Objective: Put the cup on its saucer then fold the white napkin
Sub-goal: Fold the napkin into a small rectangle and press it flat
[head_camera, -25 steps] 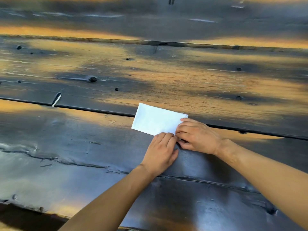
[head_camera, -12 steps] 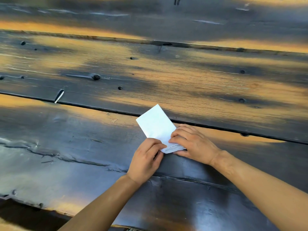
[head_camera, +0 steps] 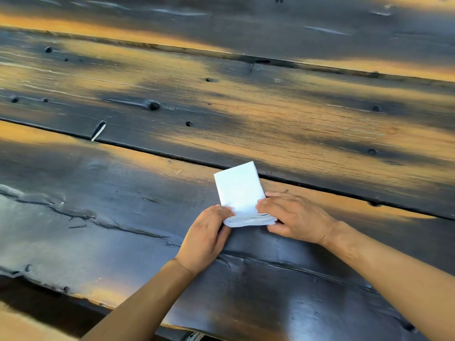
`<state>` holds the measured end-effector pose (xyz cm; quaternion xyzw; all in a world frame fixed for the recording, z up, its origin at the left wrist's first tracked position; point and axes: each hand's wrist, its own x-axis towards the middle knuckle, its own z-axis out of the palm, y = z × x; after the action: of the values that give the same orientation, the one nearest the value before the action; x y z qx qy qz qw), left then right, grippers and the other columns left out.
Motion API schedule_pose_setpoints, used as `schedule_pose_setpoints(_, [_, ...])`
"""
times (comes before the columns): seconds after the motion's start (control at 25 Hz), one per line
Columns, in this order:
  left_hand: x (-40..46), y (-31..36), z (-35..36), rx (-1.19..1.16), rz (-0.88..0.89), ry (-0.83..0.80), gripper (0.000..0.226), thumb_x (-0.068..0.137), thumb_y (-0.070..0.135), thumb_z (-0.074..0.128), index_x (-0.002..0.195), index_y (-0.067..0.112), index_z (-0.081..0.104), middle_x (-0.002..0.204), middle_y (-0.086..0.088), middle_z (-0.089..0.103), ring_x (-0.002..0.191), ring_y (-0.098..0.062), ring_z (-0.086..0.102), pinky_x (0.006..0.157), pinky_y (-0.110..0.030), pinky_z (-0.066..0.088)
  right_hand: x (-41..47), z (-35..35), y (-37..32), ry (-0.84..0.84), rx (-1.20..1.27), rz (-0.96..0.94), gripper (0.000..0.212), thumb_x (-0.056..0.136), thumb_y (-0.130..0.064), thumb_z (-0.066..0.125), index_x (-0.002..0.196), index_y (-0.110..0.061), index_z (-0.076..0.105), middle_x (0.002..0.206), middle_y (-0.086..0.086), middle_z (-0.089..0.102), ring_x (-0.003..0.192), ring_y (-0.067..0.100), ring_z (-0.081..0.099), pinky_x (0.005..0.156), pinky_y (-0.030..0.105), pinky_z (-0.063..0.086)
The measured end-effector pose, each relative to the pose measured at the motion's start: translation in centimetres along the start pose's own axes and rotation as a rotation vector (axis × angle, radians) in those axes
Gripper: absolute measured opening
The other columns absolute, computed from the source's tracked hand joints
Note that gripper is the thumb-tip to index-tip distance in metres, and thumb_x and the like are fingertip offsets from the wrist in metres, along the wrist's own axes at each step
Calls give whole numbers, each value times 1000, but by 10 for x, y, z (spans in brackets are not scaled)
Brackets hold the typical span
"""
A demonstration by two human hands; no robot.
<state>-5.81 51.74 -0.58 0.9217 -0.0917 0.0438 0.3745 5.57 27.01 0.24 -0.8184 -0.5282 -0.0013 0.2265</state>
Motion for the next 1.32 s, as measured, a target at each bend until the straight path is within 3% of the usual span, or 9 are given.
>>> schedule_pose_setpoints(0.08, [-1,2,-1,-51,-146,40,19,99,26,52,117,23,56,110,3,66,104,-14,55,94,-16,39,3,0,-6,-53,19,119,29,84,-23,68,108,-6,70,95,10,75,81,30,72,77,43,62])
schedule_pose_setpoints(0.2, [3,5,0,-112,-366,75,16,99,29,52,111,38,47,97,14,63,82,-8,53,71,-18,36,15,2,-13,-66,218,459,31,90,-37,50,113,-18,58,88,3,71,70,26,63,63,35,51])
schedule_pose_setpoints(0.4, [37,4,0,-140,-505,150,5,102,27,54,104,26,49,89,12,71,78,-20,64,64,-32,38,30,4,-12,30,447,832,26,99,-47,50,98,-21,55,78,-3,67,72,19,60,64,36,44])
schedule_pose_setpoints(0.56, [63,2,2,47,-547,93,21,104,32,46,110,12,49,87,-7,74,81,-41,65,66,-43,44,49,8,-9,-3,350,952,31,103,-46,41,90,-19,46,63,-5,54,67,27,52,57,37,31])
schedule_pose_setpoints(0.72, [83,-2,2,114,-637,31,21,103,34,45,105,13,49,88,-13,73,86,-43,64,72,-43,46,67,12,-1,-58,252,1066,37,104,-44,38,101,-13,57,92,13,71,93,37,61,70,39,40])
schedule_pose_setpoints(0.88, [92,-4,7,178,-719,16,23,99,36,46,103,13,50,91,-17,71,83,-42,62,68,-41,44,75,10,4,-65,277,1166,39,99,-47,47,94,-11,61,93,13,71,94,37,63,77,41,52])
schedule_pose_setpoints(1.04, [105,-2,13,254,-855,76,33,83,44,52,95,13,47,75,-9,62,67,-34,51,60,-35,37,82,12,6,-11,292,1306,42,93,-53,55,96,-11,59,90,11,71,86,34,68,73,36,55])
schedule_pose_setpoints(1.2, [112,-6,10,226,-947,50,44,76,53,56,88,11,51,77,-5,63,71,-33,54,62,-34,42,86,20,-4,14,95,1321,43,93,-50,56,103,-8,59,98,17,70,95,38,65,67,33,42])
schedule_pose_setpoints(1.32, [100,-8,5,134,-992,115,47,74,62,59,83,17,54,75,4,62,74,-28,60,63,-33,48,88,17,-10,61,24,1290,37,91,-46,62,102,-11,59,101,11,68,94,35,66,66,32,38])
